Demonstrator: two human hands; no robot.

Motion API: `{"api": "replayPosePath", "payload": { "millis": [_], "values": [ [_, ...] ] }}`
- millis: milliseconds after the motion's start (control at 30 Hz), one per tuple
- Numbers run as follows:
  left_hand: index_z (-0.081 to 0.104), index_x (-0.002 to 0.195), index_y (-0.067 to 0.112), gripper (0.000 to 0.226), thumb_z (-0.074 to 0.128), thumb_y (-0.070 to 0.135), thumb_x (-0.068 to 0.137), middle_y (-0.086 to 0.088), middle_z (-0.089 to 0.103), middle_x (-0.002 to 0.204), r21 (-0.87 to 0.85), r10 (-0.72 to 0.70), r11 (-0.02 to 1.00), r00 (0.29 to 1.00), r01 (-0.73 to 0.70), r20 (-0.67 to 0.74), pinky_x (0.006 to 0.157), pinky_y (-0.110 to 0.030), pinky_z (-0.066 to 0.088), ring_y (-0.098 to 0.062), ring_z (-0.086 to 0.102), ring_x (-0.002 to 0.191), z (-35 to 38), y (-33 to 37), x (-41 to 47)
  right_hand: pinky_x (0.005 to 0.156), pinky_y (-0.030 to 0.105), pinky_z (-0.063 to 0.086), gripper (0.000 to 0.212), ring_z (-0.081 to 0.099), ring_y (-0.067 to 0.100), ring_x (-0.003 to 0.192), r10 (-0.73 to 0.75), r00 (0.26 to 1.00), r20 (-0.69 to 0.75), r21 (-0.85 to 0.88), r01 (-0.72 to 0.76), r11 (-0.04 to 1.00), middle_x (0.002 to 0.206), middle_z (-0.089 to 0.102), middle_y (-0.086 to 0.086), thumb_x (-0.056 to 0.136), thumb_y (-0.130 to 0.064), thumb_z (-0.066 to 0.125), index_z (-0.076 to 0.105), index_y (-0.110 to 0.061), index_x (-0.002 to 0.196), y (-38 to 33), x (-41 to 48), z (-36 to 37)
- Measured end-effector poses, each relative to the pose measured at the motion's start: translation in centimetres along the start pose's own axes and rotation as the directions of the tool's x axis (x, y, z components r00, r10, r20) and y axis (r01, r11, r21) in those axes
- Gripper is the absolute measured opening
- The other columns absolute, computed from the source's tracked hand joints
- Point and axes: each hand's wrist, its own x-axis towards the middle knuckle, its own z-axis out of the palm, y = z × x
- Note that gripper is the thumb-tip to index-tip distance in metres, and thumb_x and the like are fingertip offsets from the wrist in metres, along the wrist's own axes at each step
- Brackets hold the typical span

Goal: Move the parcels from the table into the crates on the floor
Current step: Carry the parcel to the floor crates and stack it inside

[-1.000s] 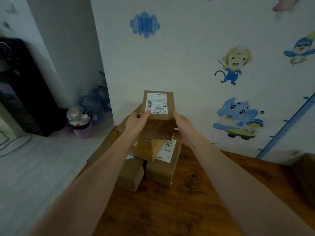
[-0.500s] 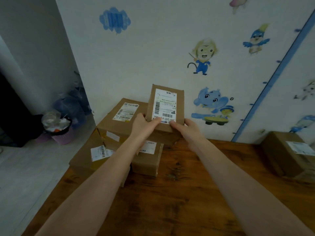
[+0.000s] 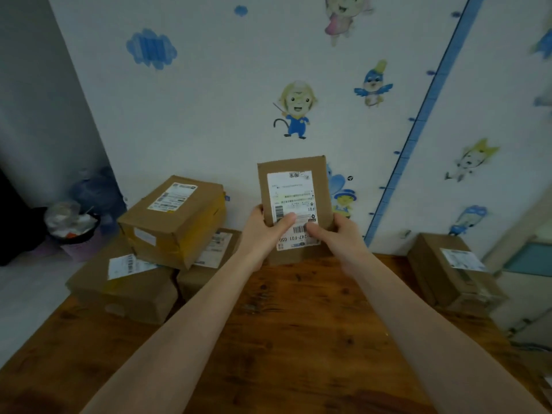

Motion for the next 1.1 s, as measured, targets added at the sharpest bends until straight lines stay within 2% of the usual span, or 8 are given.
{"api": "replayPosePath", "payload": {
  "millis": [200, 300, 500, 667, 800, 900, 1000, 1100],
  "values": [
    [0.054, 0.124, 0.014, 0.039, 0.066, 0.02, 0.087, -0.002, 0.063, 0.12, 0.04, 0.042, 0.998, 0.998, -0.044, 0.054, 0.084, -0.029, 0.054, -0.017, 0.062, 0.103, 4.3, 0.5, -2.8, 0.085, 0.034, 0.051, 0.036, 0.06, 0.014, 0.095, 0.011, 1.0, 0.006, 0.023, -0.011, 1.0, 0.104, 0.063, -0.004, 0.081, -0.028, 0.072, 0.051, -0.02, 0.109, 0.3, -1.2, -4.8],
    [0.054, 0.124, 0.011, 0.041, 0.068, 0.018, 0.086, -0.004, 0.063, 0.12, 0.098, 0.068, 0.992, 0.996, -0.073, 0.054, 0.087, -0.035, 0.054, -0.019, 0.063, 0.105, 6.2, 1.0, -4.3, 0.082, 0.029, 0.049, 0.034, 0.06, 0.013, 0.098, -0.022, 0.998, 0.051, 0.039, 0.02, 0.999, 0.103, 0.064, -0.007, 0.083, -0.022, 0.07, 0.054, -0.02, 0.112, 0.7, -2.1, -6.8],
    [0.061, 0.109, 0.016, 0.031, 0.069, 0.032, 0.084, 0.002, 0.066, 0.103, 0.124, 0.064, 0.99, 0.998, -0.064, 0.003, 0.066, -0.017, 0.051, -0.009, 0.063, 0.085, 8.1, 1.7, -5.9, 0.074, 0.025, 0.051, 0.032, 0.063, 0.01, 0.089, -0.024, 0.995, 0.095, 0.044, 0.02, 0.999, 0.102, 0.066, -0.001, 0.079, -0.014, 0.074, 0.058, -0.015, 0.106, 1.6, -3.7, -9.6],
    [0.062, 0.115, 0.013, 0.033, 0.068, 0.026, 0.085, 0.0, 0.066, 0.111, 0.231, 0.14, 0.962, 0.989, -0.147, 0.047, 0.066, -0.01, 0.048, -0.01, 0.063, 0.093, 9.1, 1.8, -7.0, 0.079, 0.028, 0.053, 0.033, 0.064, 0.011, 0.093, -0.086, 0.994, 0.074, 0.077, 0.08, 0.994, 0.102, 0.067, -0.005, 0.081, -0.022, 0.072, 0.057, -0.019, 0.109, 1.5, -4.4, -11.0],
    [0.052, 0.127, 0.018, 0.053, 0.067, 0.043, 0.082, 0.007, 0.062, 0.114, 0.087, 0.075, 0.993, 0.994, -0.082, 0.083, 0.075, -0.016, 0.048, -0.01, 0.06, 0.104, 9.0, 2.8, -7.4, 0.069, 0.021, 0.053, 0.028, 0.066, 0.011, 0.09, -0.12, 0.988, 0.097, -0.02, 0.123, 0.992, 0.098, 0.068, -0.003, 0.081, -0.018, 0.072, 0.058, -0.016, 0.106, 1.6, -5.0, -11.3],
    [0.053, 0.123, 0.021, 0.047, 0.068, 0.04, 0.083, 0.006, 0.063, 0.112, 0.037, 0.038, 0.998, 0.995, -0.042, 0.097, 0.082, -0.024, 0.049, -0.013, 0.06, 0.106, 8.7, 3.1, -7.3, 0.083, 0.032, 0.053, 0.043, 0.063, 0.019, 0.101, -0.029, 0.99, 0.136, 0.032, 0.025, 0.999, 0.109, 0.067, 0.003, 0.074, -0.031, 0.076, 0.056, -0.017, 0.11, 1.2, -5.1, -11.5],
    [0.044, 0.133, 0.022, 0.06, 0.07, 0.038, 0.082, 0.006, 0.058, 0.119, 0.088, 0.064, 0.993, 0.985, -0.079, 0.157, 0.086, -0.024, 0.046, -0.011, 0.056, 0.108, 8.2, 3.3, -7.4, 0.104, 0.047, 0.039, 0.055, 0.056, 0.022, 0.107, 0.151, 0.97, 0.191, 0.112, -0.174, 0.978, 0.107, 0.065, 0.002, 0.07, -0.057, 0.068, 0.056, -0.019, 0.107, 0.1, -5.0, -11.7],
    [0.04, 0.128, 0.02, 0.057, 0.061, 0.05, 0.083, 0.001, 0.056, 0.117, -0.022, -0.04, 0.999, 0.985, 0.045, 0.165, 0.069, -0.022, 0.044, -0.01, 0.057, 0.097, 7.9, 4.2, -7.4, 0.091, 0.043, 0.045, 0.025, 0.058, 0.02, 0.087, 0.174, 0.982, 0.068, 0.17, -0.183, 0.968, 0.09, 0.063, 0.004, 0.088, -0.035, 0.063, 0.055, -0.014, 0.096, -0.3, -4.9, -11.4]
  ]
}}
